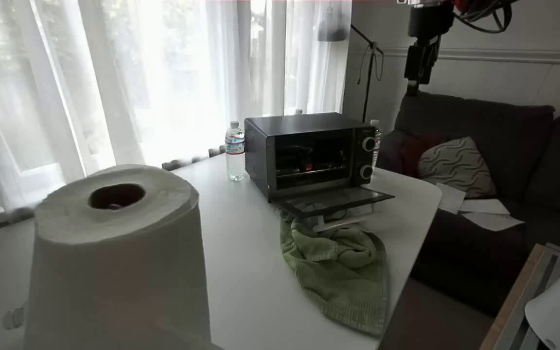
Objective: Remove the toy car from the microwave and put it on the table
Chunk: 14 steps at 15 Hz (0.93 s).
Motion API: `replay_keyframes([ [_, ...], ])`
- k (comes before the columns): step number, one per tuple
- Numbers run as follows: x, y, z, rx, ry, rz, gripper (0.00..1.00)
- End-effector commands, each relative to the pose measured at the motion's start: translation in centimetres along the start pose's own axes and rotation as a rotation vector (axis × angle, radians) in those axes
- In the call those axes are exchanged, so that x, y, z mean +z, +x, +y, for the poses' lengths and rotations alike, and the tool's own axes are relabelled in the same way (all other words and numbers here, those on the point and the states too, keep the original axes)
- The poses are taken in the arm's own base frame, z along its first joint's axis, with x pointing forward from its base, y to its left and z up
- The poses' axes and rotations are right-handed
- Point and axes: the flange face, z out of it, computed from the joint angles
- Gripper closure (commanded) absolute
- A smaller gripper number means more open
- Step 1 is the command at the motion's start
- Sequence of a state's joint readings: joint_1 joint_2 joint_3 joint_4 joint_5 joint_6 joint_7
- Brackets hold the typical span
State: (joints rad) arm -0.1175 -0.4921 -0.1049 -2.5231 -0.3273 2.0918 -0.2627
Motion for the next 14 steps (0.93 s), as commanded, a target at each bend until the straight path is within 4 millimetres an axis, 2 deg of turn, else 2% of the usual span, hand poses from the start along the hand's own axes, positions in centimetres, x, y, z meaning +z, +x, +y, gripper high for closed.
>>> replay_keyframes([
  [1,0.0,0.0,0.0,0.000,0.000,-0.001,0.00],
  [8,0.0,0.0,0.0,0.000,0.000,-0.001,0.00],
  [14,5.2,1.6,-5.0,0.069,0.084,0.096,0.00],
])
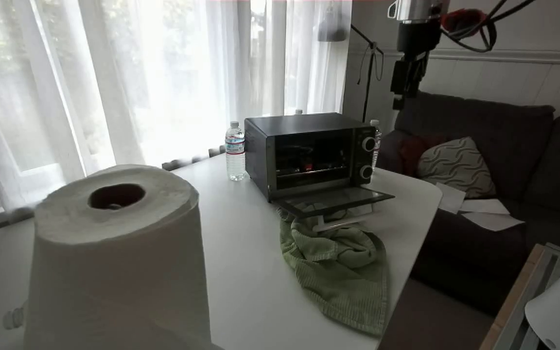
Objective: Remove the toy car from the microwave and put it on the table
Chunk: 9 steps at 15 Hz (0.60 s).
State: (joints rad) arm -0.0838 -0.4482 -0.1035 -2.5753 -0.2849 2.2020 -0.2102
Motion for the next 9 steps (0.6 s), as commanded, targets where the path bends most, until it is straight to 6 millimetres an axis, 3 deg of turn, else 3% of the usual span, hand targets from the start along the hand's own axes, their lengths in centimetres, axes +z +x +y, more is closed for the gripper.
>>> replay_keyframes([
  [1,3.5,0.4,-3.0,0.059,0.038,0.107,0.00],
  [5,8.4,0.1,-6.4,0.154,0.058,0.200,0.00],
  [6,9.1,2.4,-6.8,0.154,0.060,0.233,0.00],
  [9,11.3,3.1,-8.8,0.236,0.088,0.332,0.00],
])
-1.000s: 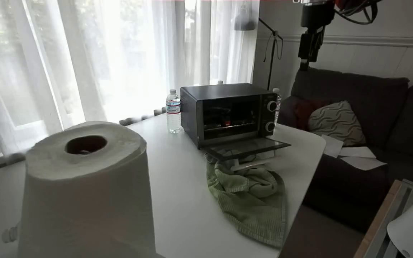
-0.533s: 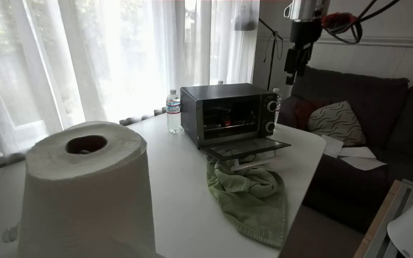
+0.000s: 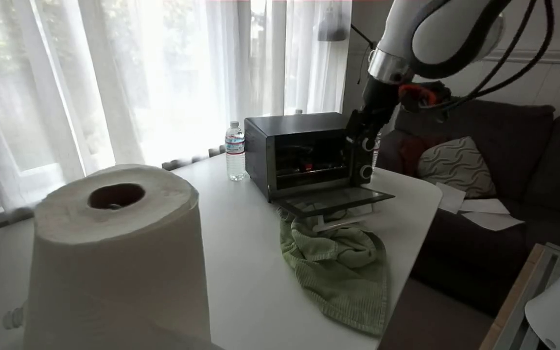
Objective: Remove the toy car from the microwave and put it on the table
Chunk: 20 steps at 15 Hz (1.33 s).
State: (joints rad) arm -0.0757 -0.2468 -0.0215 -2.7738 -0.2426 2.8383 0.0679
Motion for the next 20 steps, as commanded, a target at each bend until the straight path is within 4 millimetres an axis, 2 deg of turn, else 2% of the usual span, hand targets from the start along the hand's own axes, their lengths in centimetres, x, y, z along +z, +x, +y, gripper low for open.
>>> replay_keyframes([
  [1,2.9,0.3,-1.5,0.095,0.023,0.120,0.00],
  [4,2.3,0.2,0.2,0.169,-0.001,0.183,0.00],
  [5,3.0,0.4,-0.8,0.122,0.014,0.148,0.00],
  [8,2.9,0.3,0.6,0.161,-0.002,0.162,0.00],
  [18,2.8,0.6,0.4,0.163,0.000,0.172,0.00],
  [20,2.3,0.7,0.5,0.160,0.005,0.204,0.00],
])
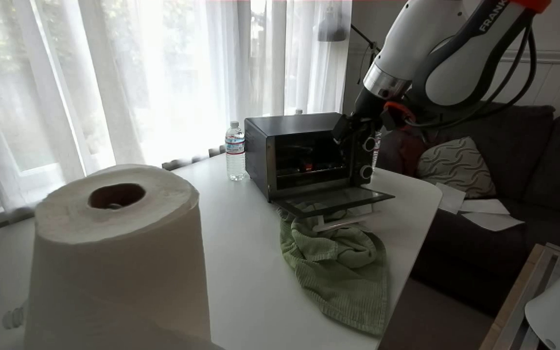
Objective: Remove the toy car from the microwave and put it on the table
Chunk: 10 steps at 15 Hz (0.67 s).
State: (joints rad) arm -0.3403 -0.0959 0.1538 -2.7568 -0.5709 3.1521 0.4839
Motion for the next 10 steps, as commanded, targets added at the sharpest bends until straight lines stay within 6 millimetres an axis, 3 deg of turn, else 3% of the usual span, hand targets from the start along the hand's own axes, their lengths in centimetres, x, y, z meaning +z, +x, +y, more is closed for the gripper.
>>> replay_keyframes([
  [1,-0.4,0.2,-0.1,-0.007,0.022,0.048,0.00],
  [10,1.8,-1.0,0.7,-0.023,0.083,0.056,0.00],
])
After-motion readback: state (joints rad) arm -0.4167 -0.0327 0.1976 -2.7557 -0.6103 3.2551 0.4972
